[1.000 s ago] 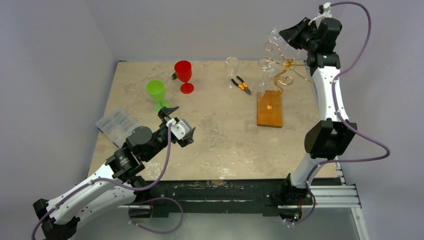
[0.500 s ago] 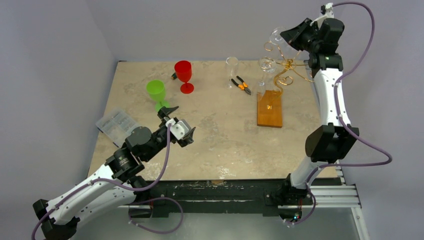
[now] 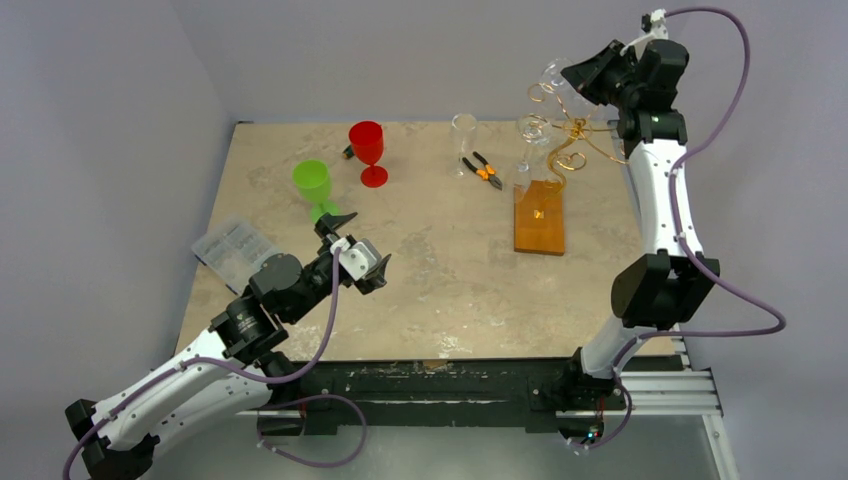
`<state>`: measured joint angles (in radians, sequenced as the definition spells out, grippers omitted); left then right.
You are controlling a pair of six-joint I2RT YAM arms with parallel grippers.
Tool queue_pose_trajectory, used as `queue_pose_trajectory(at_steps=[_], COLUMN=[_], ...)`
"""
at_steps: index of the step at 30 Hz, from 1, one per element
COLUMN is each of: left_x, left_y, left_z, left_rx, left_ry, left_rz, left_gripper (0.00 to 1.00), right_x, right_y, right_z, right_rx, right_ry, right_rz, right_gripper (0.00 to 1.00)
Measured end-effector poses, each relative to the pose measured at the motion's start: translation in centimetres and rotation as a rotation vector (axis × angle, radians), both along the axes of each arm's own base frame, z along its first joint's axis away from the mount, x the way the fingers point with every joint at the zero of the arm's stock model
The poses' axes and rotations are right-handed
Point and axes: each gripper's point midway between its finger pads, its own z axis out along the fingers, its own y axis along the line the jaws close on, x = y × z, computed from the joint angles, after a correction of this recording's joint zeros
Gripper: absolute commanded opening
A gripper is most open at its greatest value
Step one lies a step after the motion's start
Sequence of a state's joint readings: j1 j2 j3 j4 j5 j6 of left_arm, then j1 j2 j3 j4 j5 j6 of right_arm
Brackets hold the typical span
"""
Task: Place the wine glass upside down on the wine glass rack
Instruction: Turn the wine glass upside down at the wine rack.
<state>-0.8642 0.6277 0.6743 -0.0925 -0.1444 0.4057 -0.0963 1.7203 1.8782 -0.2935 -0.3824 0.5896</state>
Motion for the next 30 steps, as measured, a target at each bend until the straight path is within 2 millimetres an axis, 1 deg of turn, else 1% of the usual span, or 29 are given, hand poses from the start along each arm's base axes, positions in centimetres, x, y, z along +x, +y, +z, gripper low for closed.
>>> queue_pose_trajectory(at_steps=[4,10,13,17,23,30], left_x=[0.0,-0.1,-0.1,-0.1,-0.1,-0.1], left_y=[0.0,0.0,0.1,0.1,0.1,0.1], left_z=[0.0,0.1,0.2,0.2,0.2,0.2], left_rx=[-0.001,-0.004,-0.005,-0.006,-0.007,-0.006], left_ry=[0.0,-0.003,-0.004,-0.005,-0.006,-0.005], left_rz=[0.0,-0.002,-0.002,-0.003,-0.003,-0.003], left_gripper=[0.97,0.97,0.97,0.97,0.97,0.97], right_x=[-0.5,-1.6,-2.2,-2.3,-2.3,-2.2], right_y=[0.0,-0.2,-0.3,-0.6,-1.4,-2.8], right_z=[0.3,1.5,1.7,1.5,0.2,0.3], right_rx=[-0.002,-0.006,-0.004,-0.004,0.001,0.018], right_ry=[0.0,-0.012,-0.01,-0.005,0.027,0.03], right_rz=[-0.003,-0.022,-0.028,-0.039,-0.057,-0.087], right_gripper=[0.0,0.0,0.0,0.0,0.0,0.0])
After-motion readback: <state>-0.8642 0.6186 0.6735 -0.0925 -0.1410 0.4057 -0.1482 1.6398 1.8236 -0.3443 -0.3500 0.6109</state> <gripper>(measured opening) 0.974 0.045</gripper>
